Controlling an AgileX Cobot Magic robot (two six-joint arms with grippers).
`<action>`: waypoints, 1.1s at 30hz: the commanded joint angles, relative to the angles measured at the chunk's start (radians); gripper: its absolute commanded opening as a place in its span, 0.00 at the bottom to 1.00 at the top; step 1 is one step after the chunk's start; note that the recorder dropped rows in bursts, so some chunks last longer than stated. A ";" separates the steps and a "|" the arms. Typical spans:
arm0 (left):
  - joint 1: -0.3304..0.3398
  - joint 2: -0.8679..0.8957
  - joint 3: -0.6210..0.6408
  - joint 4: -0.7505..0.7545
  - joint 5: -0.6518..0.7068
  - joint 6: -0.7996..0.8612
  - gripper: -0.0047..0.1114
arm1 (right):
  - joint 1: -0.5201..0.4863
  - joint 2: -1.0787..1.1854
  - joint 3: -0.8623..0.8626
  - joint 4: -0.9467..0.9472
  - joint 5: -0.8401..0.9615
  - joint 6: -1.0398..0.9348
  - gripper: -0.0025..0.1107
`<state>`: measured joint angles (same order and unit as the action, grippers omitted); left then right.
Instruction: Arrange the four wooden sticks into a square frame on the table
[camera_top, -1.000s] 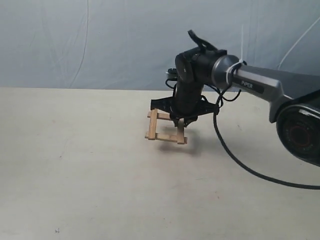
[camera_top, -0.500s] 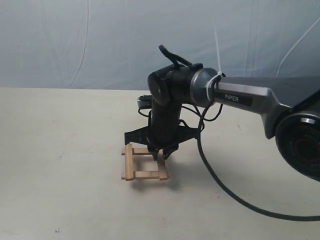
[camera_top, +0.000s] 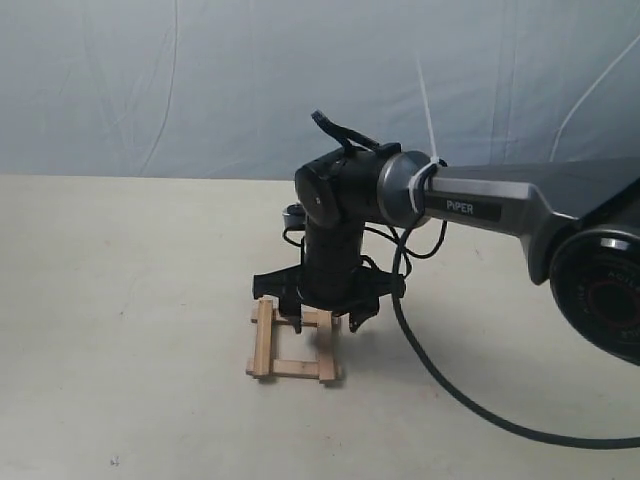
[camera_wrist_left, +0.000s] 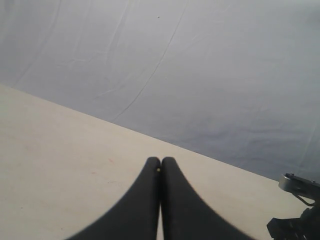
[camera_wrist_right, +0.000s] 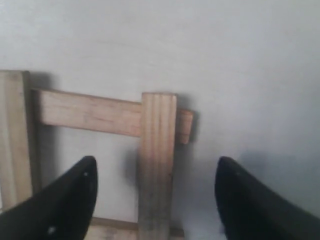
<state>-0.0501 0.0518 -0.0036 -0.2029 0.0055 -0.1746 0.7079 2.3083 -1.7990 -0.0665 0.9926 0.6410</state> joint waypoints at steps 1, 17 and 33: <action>-0.011 -0.006 0.004 0.014 0.002 0.003 0.04 | -0.008 -0.036 0.001 -0.097 0.043 0.005 0.15; -0.011 -0.006 0.004 0.020 0.000 0.003 0.04 | -0.460 -0.542 0.735 0.007 -0.389 -0.303 0.01; -0.011 -0.006 0.004 0.020 0.002 0.003 0.04 | -0.734 -1.536 1.611 -0.078 -1.084 -0.309 0.01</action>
<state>-0.0501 0.0518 -0.0036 -0.1849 0.0055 -0.1746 0.0104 0.9341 -0.2455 -0.1392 -0.0793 0.3399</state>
